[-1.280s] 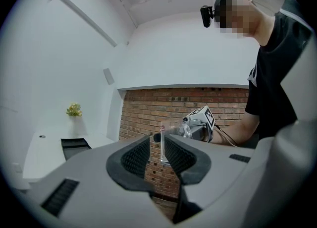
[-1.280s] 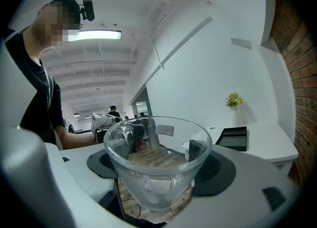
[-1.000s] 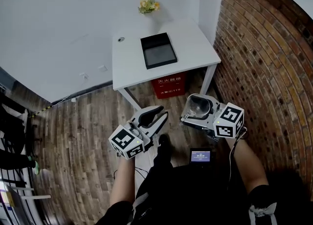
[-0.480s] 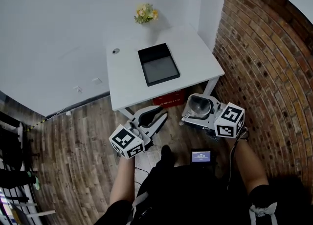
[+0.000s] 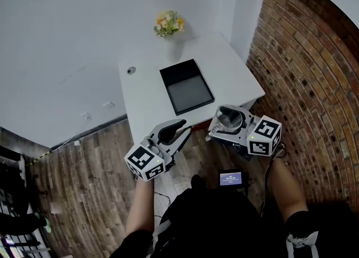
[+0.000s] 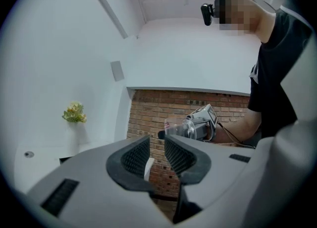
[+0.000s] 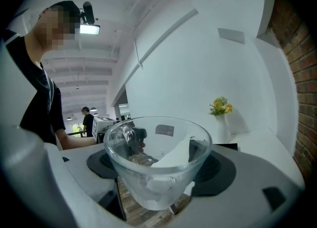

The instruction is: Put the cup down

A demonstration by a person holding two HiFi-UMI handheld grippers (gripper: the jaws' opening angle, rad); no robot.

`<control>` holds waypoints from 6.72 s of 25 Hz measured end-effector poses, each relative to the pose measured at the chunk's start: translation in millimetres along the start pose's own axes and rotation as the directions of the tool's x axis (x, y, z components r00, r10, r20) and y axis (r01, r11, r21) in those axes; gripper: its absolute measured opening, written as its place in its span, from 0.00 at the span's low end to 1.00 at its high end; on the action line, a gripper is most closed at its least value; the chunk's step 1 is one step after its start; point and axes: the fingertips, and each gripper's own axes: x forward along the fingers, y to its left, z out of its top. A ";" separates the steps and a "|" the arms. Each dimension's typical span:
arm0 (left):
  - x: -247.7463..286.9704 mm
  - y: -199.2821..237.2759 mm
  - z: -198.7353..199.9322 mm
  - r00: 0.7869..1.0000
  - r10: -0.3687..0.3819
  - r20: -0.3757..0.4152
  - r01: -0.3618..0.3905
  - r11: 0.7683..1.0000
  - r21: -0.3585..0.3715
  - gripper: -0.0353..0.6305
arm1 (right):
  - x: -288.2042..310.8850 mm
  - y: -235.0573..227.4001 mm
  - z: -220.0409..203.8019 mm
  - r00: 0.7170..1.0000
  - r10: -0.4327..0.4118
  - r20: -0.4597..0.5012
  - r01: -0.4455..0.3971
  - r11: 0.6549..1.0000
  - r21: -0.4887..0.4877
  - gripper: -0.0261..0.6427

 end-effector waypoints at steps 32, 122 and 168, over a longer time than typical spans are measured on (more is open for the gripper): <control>77.7 120.9 -13.7 0.998 0.052 -0.028 -0.054 0.996 -0.074 0.19 | 50.7 -134.5 14.7 0.999 0.030 -0.019 -0.029 0.999 0.043 0.65; 127.2 286.4 -22.3 0.969 0.217 -0.116 -0.230 0.967 -0.111 0.20 | 228.4 -328.3 13.8 0.993 0.085 -0.080 -0.083 0.996 0.029 0.65; 139.6 333.2 -48.3 0.980 0.171 -0.103 -0.188 0.964 -0.190 0.20 | 291.4 -423.4 -103.5 0.779 -0.590 -0.214 0.546 0.805 -0.232 0.66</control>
